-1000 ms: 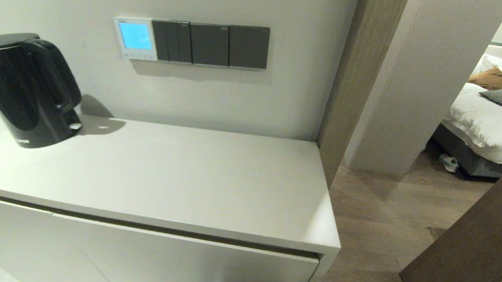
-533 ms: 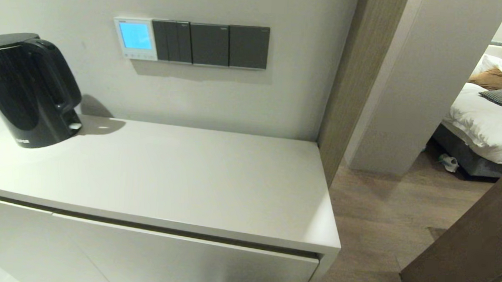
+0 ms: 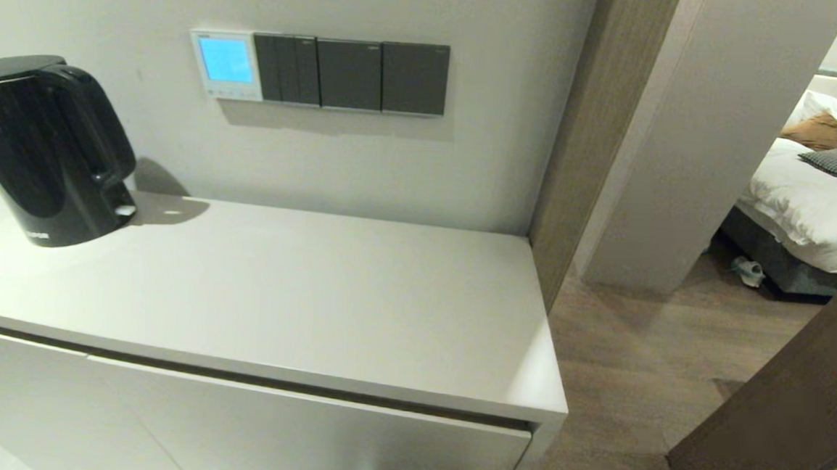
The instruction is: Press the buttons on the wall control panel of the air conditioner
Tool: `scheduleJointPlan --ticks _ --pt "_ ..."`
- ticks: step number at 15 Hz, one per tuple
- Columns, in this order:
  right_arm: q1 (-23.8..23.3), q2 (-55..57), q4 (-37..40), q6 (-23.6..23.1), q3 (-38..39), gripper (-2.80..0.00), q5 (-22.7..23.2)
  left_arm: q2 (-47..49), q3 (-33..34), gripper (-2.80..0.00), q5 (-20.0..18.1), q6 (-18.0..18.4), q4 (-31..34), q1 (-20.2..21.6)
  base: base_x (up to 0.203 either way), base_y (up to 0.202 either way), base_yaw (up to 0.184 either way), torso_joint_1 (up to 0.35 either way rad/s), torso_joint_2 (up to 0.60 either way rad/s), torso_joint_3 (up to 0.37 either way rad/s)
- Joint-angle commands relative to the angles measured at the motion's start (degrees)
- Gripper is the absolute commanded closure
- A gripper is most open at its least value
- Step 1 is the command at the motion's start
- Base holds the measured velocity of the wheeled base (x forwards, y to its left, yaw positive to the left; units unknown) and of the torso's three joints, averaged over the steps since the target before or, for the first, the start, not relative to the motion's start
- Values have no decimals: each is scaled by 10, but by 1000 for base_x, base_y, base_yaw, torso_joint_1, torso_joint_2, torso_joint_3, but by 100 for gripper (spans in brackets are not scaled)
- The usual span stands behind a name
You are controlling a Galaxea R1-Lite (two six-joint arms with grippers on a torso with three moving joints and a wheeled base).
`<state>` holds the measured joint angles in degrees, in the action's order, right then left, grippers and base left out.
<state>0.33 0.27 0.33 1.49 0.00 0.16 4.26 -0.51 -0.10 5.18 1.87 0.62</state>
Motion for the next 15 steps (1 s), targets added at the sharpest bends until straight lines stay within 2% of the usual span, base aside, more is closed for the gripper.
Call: scheduleJointPlan --ticks 1,7,10,15 --pt "0 1 0 0 1 0 0 -34 0 0 0 -1 5 -1 0 0 0 0 0 0" --pt "0 1 0 1 1 0 0 -42 5 0 0 -5 -9 -2 0 0 0 0 0 0" --pt "0 1 0 1 1 0 0 -42 5 0 1 -47 -10 -3 0 0 0 0 0 0" --pt "0 1 0 1 1 0 0 -42 5 0 1 -46 -10 -2 0 0 0 0 0 0"
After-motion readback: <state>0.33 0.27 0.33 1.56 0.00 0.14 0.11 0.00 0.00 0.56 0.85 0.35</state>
